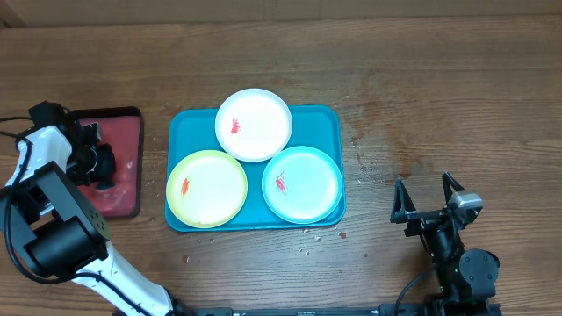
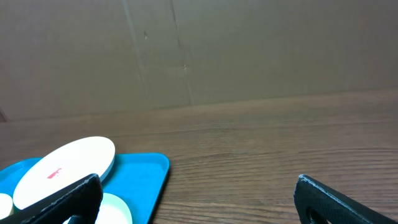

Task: Clean dirty plates on tray and stack at the side
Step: 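Lower the left gripper and grasp the green-and-pink sponge, then lift the sponge with the left gripper and carry it over the yellow plate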

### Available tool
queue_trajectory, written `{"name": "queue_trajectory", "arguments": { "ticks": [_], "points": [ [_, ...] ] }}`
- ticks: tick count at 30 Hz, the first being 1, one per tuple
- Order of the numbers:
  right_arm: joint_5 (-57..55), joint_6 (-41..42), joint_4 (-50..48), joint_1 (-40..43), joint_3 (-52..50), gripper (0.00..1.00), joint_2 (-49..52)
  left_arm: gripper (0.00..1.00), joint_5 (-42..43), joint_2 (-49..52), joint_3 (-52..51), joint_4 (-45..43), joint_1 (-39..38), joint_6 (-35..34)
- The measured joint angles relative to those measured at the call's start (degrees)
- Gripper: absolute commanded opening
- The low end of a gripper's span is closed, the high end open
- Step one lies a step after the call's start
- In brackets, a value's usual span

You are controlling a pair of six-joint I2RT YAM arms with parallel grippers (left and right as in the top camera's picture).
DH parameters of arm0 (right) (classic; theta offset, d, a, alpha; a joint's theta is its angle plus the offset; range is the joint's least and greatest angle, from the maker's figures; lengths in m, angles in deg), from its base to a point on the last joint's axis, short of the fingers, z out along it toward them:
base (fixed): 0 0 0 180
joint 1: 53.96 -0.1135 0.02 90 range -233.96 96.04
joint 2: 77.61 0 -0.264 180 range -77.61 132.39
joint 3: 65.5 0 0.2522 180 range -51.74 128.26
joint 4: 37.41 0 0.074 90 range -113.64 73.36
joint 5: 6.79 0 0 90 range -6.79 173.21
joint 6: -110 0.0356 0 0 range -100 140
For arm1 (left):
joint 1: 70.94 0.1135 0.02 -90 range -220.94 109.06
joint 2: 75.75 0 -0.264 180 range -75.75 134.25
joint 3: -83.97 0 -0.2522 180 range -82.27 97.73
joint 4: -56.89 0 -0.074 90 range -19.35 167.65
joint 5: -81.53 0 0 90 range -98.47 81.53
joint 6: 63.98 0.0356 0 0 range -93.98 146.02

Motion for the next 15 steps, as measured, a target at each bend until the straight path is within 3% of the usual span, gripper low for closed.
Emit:
{"name": "queue_trajectory", "arguments": {
  "ticks": [4,8,13,15],
  "points": [
    [0.02,-0.02,0.0,0.0,0.0,1.0,0.0,0.04,0.09,1.01,2.54,3.85,0.0,-3.17],
    [0.0,0.0,0.0,0.0,0.0,1.0,0.0,0.05,2.16,2.6,11.58,12.0,0.0,-7.08],
    [-0.02,0.0,0.0,0.0,0.0,1.0,0.0,0.04,16.48,2.51,29.55,21.0,0.02,-9.05],
    [0.02,0.0,0.02,0.0,0.0,1.0,0.0,0.04,17.86,2.38,31.19,21.22,-0.02,-9.27]
  ]
}}
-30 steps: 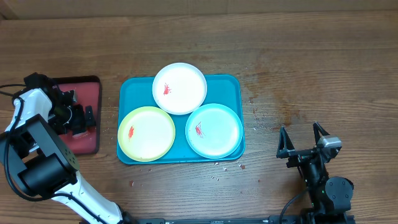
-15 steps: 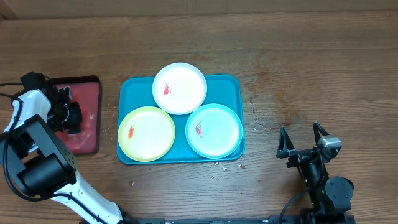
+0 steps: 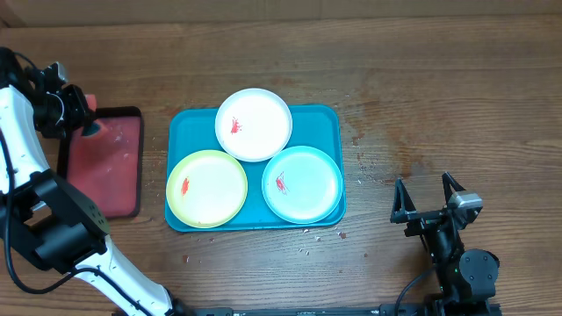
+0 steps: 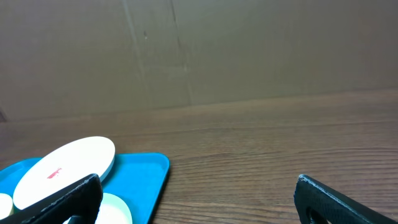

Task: Clean dirty plates on tray and stack at the side
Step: 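Lift the sponge with the left gripper and carry it over the yellow plate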

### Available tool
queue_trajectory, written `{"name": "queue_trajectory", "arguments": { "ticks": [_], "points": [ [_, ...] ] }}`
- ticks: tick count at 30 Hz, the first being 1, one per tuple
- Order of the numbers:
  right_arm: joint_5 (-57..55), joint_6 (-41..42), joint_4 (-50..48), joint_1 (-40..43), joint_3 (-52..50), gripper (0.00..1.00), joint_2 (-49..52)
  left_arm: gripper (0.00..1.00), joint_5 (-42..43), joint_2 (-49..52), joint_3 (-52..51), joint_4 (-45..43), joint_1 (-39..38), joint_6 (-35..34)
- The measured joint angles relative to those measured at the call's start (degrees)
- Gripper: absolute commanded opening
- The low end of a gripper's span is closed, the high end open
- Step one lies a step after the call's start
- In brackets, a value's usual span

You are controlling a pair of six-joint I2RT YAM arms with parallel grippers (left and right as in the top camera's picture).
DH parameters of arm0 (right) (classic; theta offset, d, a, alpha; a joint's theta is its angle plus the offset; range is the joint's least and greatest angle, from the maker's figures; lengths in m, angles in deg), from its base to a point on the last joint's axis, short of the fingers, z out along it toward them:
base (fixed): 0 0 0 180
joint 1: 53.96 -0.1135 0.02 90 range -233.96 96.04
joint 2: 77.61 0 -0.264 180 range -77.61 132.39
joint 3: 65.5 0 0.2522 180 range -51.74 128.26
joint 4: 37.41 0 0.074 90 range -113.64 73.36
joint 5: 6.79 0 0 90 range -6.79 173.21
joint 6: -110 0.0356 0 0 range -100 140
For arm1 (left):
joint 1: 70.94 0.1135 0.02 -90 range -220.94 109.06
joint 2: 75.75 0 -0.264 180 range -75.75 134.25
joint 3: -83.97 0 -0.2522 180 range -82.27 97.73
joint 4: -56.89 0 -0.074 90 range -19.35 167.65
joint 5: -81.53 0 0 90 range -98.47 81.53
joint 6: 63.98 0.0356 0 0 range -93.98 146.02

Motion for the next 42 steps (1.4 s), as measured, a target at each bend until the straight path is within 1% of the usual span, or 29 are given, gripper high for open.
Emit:
{"name": "queue_trajectory", "arguments": {
  "ticks": [2,4,6,10,12,17,20,23,25,28,31,34,38,40,42],
  "points": [
    [-0.02,0.0,0.0,0.0,0.0,1.0,0.0,0.04,-2.38,0.07,-1.46,-1.51,-0.13,0.0],
    [-0.02,0.0,-0.02,0.0,0.0,1.0,0.0,0.04,-6.43,0.28,-6.12,-4.61,-0.37,0.0],
    [-0.04,-0.02,-0.02,0.0,0.0,1.0,0.0,0.04,-9.11,1.29,-9.46,-5.46,-0.37,-0.02],
    [-0.02,-0.02,0.0,0.0,0.0,1.0,0.0,0.04,-12.0,3.06,-10.84,-5.22,-0.37,-0.07],
    [-0.02,-0.02,-0.02,0.0,0.0,1.0,0.0,0.04,-11.89,3.06,-8.85,-2.78,-0.37,-0.22],
    [-0.02,-0.02,-0.02,0.0,0.0,1.0,0.0,0.04,-6.34,2.97,3.89,2.51,-0.37,-2.23],
    [-0.02,-0.04,-0.02,0.0,0.0,1.0,0.0,0.04,-5.88,2.21,5.22,1.97,-0.48,-2.73],
    [-0.02,-0.02,-0.02,0.0,0.0,1.0,0.0,0.04,-7.32,1.75,0.72,-2.38,-0.74,-2.8],
    [0.0,0.0,-0.07,0.0,0.0,1.0,0.02,0.04,-7.74,1.44,-7.06,-7.8,-0.74,-3.67],
    [-0.02,0.0,-0.02,0.0,0.0,1.0,0.0,0.04,-8.22,2.34,-13.73,-8.61,-0.68,-6.21],
    [-0.02,0.0,-0.02,0.0,0.0,1.0,0.0,0.04,-8.2,2.73,-13.73,-6.34,0.04,-8.96],
    [-0.04,-0.04,-0.02,0.0,0.0,1.0,0.0,0.04,-4.59,2.75,-9.92,-1.6,1.84,-10.64],
    [-0.04,0.0,-0.02,0.0,0.0,1.0,0.0,0.04,9.14,2.73,-0.55,2.93,5.2,-11.74],
    [-0.02,0.0,0.0,0.0,0.0,1.0,0.0,0.04,14.73,2.6,2.75,4.83,6.29,-11.74],
    [-0.04,0.0,-0.02,0.0,0.0,1.0,0.0,0.04,15.02,2.4,3.34,4.61,6.34,-11.85]
  ]
}}
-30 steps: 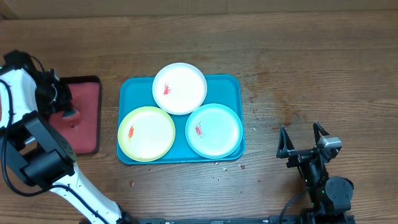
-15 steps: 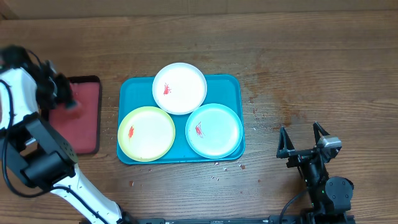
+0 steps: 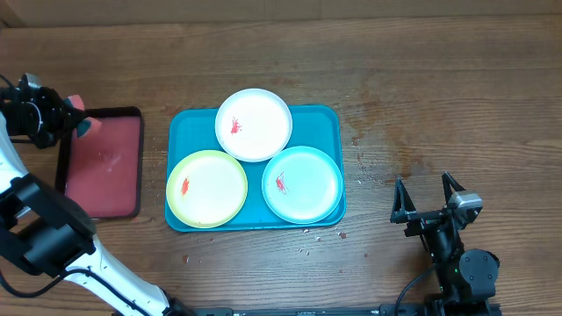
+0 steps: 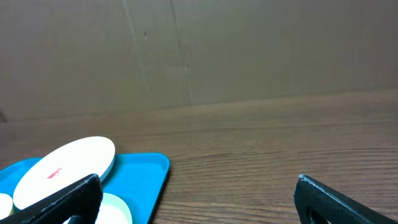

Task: Clean dirty plates on tray and stack at the side
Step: 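Lift the sponge with the left gripper and carry it over the yellow plate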

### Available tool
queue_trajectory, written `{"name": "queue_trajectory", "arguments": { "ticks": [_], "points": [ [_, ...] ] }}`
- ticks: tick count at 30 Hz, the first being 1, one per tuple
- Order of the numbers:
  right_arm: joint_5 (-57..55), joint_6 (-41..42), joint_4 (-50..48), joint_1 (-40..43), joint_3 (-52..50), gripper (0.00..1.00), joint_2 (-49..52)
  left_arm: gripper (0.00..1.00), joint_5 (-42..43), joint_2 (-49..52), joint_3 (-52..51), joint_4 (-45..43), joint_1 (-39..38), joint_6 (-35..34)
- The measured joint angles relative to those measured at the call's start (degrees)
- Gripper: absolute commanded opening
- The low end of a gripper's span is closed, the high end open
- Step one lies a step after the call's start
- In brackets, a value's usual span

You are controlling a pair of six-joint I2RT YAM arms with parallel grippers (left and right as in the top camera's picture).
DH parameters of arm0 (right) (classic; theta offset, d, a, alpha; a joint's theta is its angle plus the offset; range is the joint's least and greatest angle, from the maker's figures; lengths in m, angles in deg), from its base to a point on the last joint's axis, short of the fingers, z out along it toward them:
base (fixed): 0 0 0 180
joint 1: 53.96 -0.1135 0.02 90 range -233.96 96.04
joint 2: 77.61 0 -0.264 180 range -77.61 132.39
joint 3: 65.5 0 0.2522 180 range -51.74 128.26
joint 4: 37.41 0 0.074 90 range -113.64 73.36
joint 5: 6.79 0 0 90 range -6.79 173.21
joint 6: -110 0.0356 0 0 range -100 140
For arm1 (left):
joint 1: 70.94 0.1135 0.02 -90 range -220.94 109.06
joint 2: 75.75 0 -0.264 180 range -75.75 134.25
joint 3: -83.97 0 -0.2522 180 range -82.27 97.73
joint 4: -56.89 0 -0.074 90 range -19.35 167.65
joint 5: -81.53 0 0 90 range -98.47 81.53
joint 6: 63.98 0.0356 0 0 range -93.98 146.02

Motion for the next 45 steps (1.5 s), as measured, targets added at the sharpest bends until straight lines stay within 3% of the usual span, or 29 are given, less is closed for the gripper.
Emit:
{"name": "queue_trajectory", "arguments": {
  "ticks": [4,8,11,13,17,20,24,27,32,35,38,45],
  "points": [
    [0.0,-0.02,-0.02,0.0,0.0,1.0,0.0,0.04,-3.85,-0.37,-7.58,-5.46,-0.42,-1.01],
    [0.0,0.0,0.0,0.0,0.0,1.0,0.0,0.04,-5.03,0.61,-12.68,-5.46,-0.42,-1.6],
    [0.02,-0.02,0.02,0.0,0.0,1.0,0.0,0.04,-5.01,0.61,-9.38,-1.16,-0.42,-1.55],
    [0.02,-0.02,-0.04,0.0,0.0,1.0,0.0,0.04,-4.79,0.7,-1.79,4.42,-0.44,-1.36],
    [0.0,-0.02,0.0,0.0,0.0,1.0,0.0,0.04,-7.96,-0.74,5.7,5.46,-1.33,-0.63],
    [0.02,-0.02,-0.04,0.0,0.0,1.0,0.0,0.04,-16.33,-1.79,-0.72,0.55,-3.08,-0.52],
    [0.02,0.02,0.0,0.0,0.0,1.0,0.0,0.04,-18.23,0.37,-9.03,-0.28,-3.26,-0.17],
    [0.02,-0.02,-0.02,0.0,0.0,1.0,0.0,0.04,-18.4,0.59,-2.49,8.5,-2.97,0.42],
    [0.02,-0.02,-0.04,0.0,0.0,1.0,0.0,0.04,-15.67,-0.66,19.91,22.36,-3.74,1.31],
    [0.0,0.0,0.0,0.0,0.0,1.0,0.0,0.04,-14.56,-2.82,21.57,23.67,-6.05,1.9],
    [0.0,-0.02,0.02,0.0,0.0,1.0,0.0,0.04,-13.73,-4.52,19.43,23.56,-11.15,2.23],
    [0.0,-0.04,-0.02,0.0,0.0,1.0,0.0,0.04,-12.35,-6.82,-1.88,22.56,-24.9,4.94]
  ]
}}
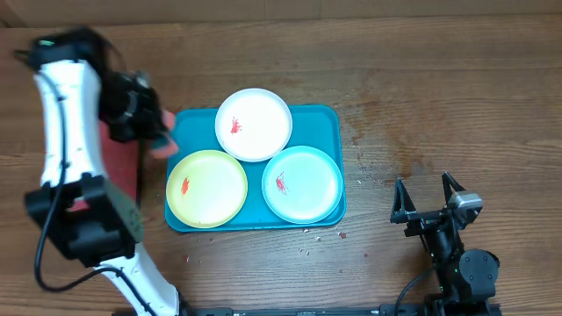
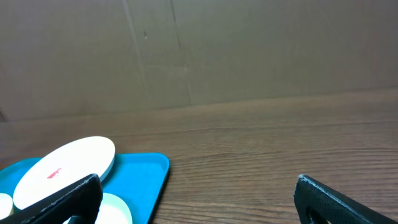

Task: Clean dirty plates on tray and stack at the side
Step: 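Lift the sponge with the left gripper and carry it over the yellow plate, then move the right gripper to the yellow plate's right rim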

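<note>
Three dirty plates with red smears sit on the blue tray [image 1: 329, 123]: a white plate [image 1: 254, 124] at the back, a yellow-green plate [image 1: 207, 188] front left and a pale teal plate [image 1: 302, 183] front right. My left gripper [image 1: 158, 132], blurred, hangs over the tray's left edge beside the yellow-green plate, shut on a pink and teal sponge [image 1: 163, 127]. My right gripper [image 1: 428, 204] stands open with nothing in it, right of the tray. In the right wrist view the white plate [image 2: 65, 163] and the blue tray [image 2: 146, 174] lie left of its fingers [image 2: 336, 202].
A red tray [image 1: 130, 175] lies left of the blue tray, mostly hidden under my left arm. Small crumbs dot the wooden table in front of and to the right of the blue tray. A cardboard wall stands behind the table.
My left gripper, then at the far left beyond the red tray, is now to the right, over the blue tray's left edge, with the sponge still in it. The right arm and plates are unchanged.
My left gripper was first down on the red tray. Then it was up at that tray's back left corner holding a pink and teal sponge, then further left. Now it holds the sponge at the blue tray's edge. The right gripper stayed open throughout.
</note>
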### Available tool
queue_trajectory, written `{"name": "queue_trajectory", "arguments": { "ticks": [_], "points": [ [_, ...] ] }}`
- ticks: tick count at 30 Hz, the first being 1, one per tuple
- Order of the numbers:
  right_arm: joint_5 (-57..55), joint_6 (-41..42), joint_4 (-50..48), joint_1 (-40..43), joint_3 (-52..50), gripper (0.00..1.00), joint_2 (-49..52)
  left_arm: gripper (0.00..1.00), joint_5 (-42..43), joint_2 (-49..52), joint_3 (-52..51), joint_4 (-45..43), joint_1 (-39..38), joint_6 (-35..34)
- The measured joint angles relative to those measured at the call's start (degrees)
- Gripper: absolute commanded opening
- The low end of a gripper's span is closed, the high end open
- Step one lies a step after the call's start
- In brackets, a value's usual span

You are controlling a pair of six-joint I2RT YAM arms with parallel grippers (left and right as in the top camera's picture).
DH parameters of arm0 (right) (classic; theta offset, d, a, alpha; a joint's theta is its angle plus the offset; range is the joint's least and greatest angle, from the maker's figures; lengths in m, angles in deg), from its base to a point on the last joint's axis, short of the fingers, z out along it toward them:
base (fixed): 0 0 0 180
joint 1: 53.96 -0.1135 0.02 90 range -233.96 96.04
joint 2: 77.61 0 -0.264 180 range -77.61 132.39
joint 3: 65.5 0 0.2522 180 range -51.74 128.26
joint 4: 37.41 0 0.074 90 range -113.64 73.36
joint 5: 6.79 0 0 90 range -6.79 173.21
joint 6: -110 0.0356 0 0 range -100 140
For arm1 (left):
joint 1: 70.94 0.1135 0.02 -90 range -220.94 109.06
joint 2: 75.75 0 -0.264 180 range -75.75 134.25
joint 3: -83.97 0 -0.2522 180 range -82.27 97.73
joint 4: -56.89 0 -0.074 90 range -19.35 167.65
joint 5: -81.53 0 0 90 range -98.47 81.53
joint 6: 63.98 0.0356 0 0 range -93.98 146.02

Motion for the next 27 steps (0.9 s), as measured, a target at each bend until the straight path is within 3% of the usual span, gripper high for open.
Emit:
{"name": "queue_trajectory", "arguments": {
  "ticks": [4,9,12,15,21,27],
  "points": [
    [0.02,0.0,-0.02,0.0,0.0,1.0,0.0,0.04,3.13,-3.26,-13.64,-6.82,-1.36,2.32],
    [0.02,0.04,-0.02,0.0,0.0,1.0,0.0,0.04,5.07,-18.64,-31.32,-17.22,-1.27,2.91],
    [0.02,0.02,0.02,0.0,0.0,1.0,0.0,0.04,4.74,-25.86,-40.02,-27.58,-1.64,0.15],
    [0.02,0.02,0.0,0.0,0.0,1.0,0.0,0.04,1.29,-26.64,-45.79,-35.58,-3.61,-4.85],
    [0.02,0.02,0.02,0.0,0.0,1.0,0.0,0.04,-7.98,-24.46,-50.8,-45.81,-14.19,-11.08],
    [0.02,0.04,0.02,0.0,0.0,1.0,0.0,0.04,-21.2,-23.1,-50.8,-47.98,-22.05,-18.05]
  ]
}}
